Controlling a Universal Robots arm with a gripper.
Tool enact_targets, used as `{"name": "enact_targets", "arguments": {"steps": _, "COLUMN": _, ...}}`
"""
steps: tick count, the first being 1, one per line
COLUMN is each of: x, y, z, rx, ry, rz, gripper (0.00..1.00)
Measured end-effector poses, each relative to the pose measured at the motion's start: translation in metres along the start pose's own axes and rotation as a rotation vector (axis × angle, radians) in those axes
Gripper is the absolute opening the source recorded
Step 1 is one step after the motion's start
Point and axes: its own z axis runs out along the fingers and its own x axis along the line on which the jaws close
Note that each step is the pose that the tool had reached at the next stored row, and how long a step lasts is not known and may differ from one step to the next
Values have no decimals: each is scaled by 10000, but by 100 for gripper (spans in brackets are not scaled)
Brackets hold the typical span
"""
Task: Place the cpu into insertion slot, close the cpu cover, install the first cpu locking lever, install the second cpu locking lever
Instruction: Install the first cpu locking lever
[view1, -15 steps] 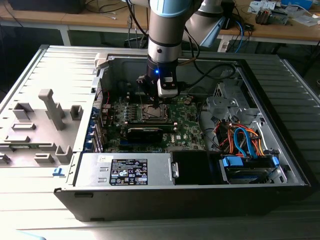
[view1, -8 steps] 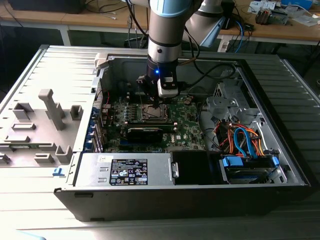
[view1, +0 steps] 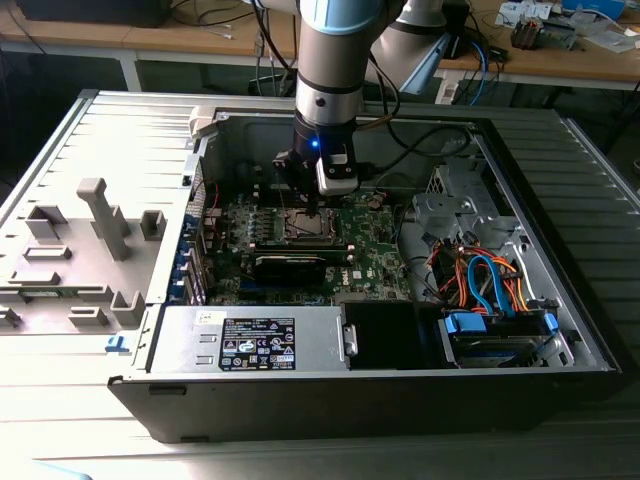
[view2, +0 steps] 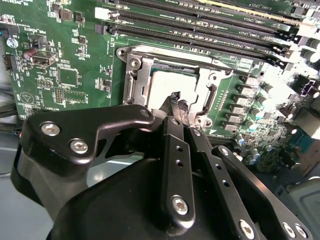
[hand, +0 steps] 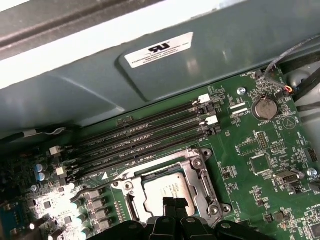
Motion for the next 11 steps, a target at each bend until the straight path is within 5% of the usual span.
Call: {"name": "enact_targets", "arguments": {"steps": 11, "x": 0, "y": 0, "z": 1, "rx": 18, "ry": 9, "rz": -428, "gripper": 11}}
